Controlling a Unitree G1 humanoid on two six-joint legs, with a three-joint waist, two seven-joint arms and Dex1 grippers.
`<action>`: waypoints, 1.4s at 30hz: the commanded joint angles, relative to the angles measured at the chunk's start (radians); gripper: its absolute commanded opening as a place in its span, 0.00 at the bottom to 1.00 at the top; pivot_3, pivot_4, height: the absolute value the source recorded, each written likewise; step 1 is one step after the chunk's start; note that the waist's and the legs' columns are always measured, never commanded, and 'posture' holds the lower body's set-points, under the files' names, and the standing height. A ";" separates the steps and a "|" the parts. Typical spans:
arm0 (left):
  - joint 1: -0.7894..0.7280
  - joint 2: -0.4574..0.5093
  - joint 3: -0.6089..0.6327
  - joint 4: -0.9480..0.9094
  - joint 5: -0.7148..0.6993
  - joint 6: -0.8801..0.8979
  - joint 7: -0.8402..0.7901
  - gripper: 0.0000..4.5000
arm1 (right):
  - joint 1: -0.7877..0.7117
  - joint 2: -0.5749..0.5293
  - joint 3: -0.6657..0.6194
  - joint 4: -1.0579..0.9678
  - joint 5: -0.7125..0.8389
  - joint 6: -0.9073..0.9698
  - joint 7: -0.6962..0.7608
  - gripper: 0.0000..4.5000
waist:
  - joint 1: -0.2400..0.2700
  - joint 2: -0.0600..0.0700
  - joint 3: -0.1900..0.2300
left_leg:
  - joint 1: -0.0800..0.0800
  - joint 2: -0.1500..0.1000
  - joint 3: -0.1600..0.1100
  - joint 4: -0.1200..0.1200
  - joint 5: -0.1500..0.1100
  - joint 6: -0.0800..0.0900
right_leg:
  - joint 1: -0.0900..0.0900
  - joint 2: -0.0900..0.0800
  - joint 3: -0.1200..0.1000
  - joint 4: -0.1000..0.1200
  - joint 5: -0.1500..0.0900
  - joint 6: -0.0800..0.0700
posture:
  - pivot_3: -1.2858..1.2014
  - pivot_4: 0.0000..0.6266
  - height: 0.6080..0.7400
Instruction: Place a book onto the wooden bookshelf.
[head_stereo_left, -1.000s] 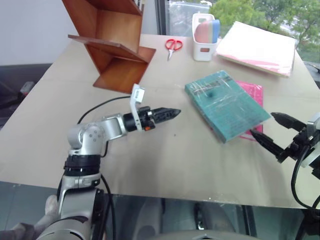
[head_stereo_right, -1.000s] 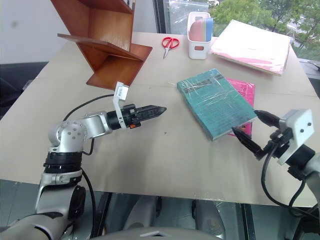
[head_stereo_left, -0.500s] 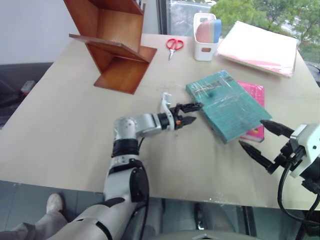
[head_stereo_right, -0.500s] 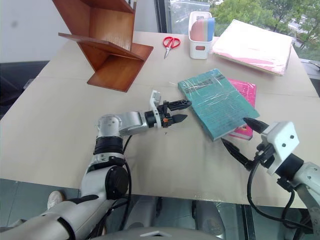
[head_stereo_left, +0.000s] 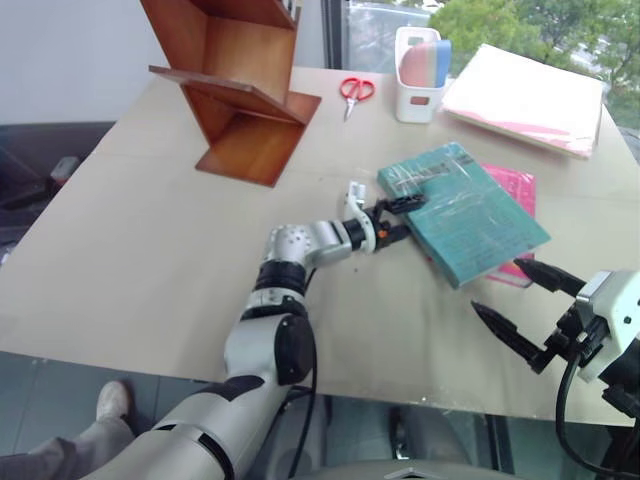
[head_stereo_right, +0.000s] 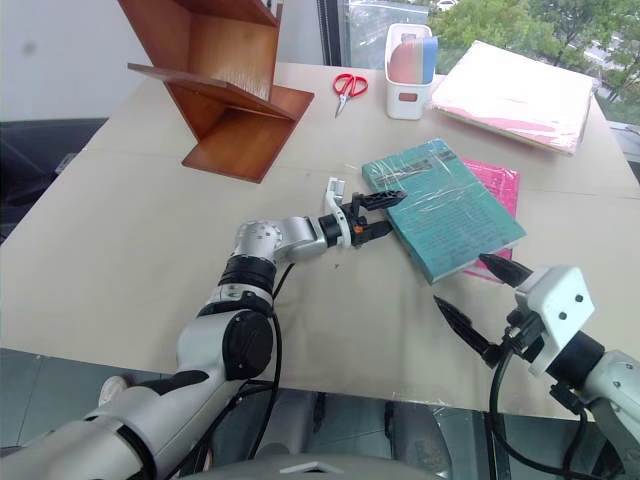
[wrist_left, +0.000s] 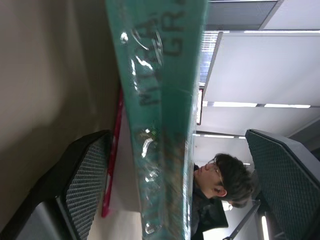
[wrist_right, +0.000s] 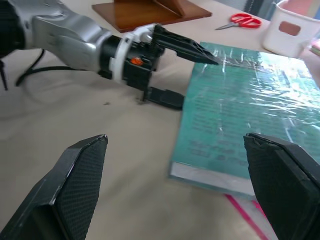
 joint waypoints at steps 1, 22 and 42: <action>-0.037 -0.011 -0.017 0.045 0.028 -0.015 -0.063 1.00 | 0.013 0.006 -0.040 -0.039 0.039 -0.032 -0.005 0.99 | 0.000 0.000 0.000 | 0.000 0.000 0.000 0.000 0.000 0.000 | 0.000 0.000 0.000 0.000 0.000 0.000 | 0.52 0.24 1.00; -0.062 0.071 0.034 0.041 0.047 0.097 -0.166 0.01 | -0.023 0.002 0.012 0.073 0.008 -0.146 0.026 1.00 | -0.008 0.000 0.000 | 0.001 0.000 0.000 0.000 0.000 0.000 | 0.000 0.000 0.000 0.000 0.000 0.000 | 0.52 0.24 1.00; -0.163 0.850 -0.539 -0.692 0.704 -1.037 -0.787 0.01 | -0.516 0.051 0.192 0.341 0.073 -0.172 0.033 1.00 | 0.002 -0.001 0.002 | 0.001 0.001 0.002 -0.004 0.003 -0.005 | -0.001 0.000 0.002 -0.003 0.000 -0.001 | 0.52 0.24 1.00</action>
